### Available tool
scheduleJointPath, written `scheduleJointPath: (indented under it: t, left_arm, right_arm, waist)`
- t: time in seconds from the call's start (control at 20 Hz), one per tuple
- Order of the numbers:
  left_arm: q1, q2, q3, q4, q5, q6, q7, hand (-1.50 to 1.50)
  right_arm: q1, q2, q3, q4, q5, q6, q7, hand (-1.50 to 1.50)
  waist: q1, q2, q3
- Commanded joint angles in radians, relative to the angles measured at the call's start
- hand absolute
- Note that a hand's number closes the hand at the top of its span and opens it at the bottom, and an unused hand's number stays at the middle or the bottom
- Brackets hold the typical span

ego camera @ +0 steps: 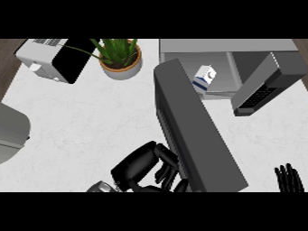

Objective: Pick up the milk, place it into the microwave and close the microwave

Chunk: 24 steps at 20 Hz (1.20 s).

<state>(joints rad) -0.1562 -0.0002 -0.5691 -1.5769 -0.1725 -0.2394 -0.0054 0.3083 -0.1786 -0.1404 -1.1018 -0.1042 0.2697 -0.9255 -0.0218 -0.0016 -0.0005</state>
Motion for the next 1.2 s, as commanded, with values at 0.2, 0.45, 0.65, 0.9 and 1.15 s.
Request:
scheduleJointPath:
  t: [0.2,0.45,0.65,0.9,1.15]
  left_arm:
    - [-0.18,0.0,-0.27,0.271,0.057,0.261,0.001,1.5]
    - [-0.281,0.0,-0.399,0.337,0.213,0.409,0.063,1.5]
    - [-0.362,0.0,-0.418,0.399,0.309,0.513,0.025,1.5]
    - [-0.427,0.0,-0.375,0.423,0.447,0.621,-0.051,-1.5]
    - [-0.514,0.0,-0.316,0.46,0.541,0.689,-0.119,-1.5]
  right_arm:
    - [0.091,-0.042,0.051,-0.218,-0.075,0.136,-0.004,-1.5]
    - [0.084,-0.068,0.093,-0.302,-0.11,0.163,0.012,-1.5]
    - [0.126,-0.083,0.112,-0.416,-0.17,0.176,0.068,-1.5]
    - [0.111,-0.098,0.147,-0.517,-0.189,0.153,0.124,-1.5]
    - [0.105,-0.127,0.163,-0.56,-0.204,0.148,0.17,-1.5]
  waist:
    - [-0.039,0.006,-0.002]
    - [-0.075,0.01,-0.001]
    - [-0.106,0.013,-0.003]
    - [-0.153,0.025,-0.005]
    - [-0.197,0.037,-0.006]
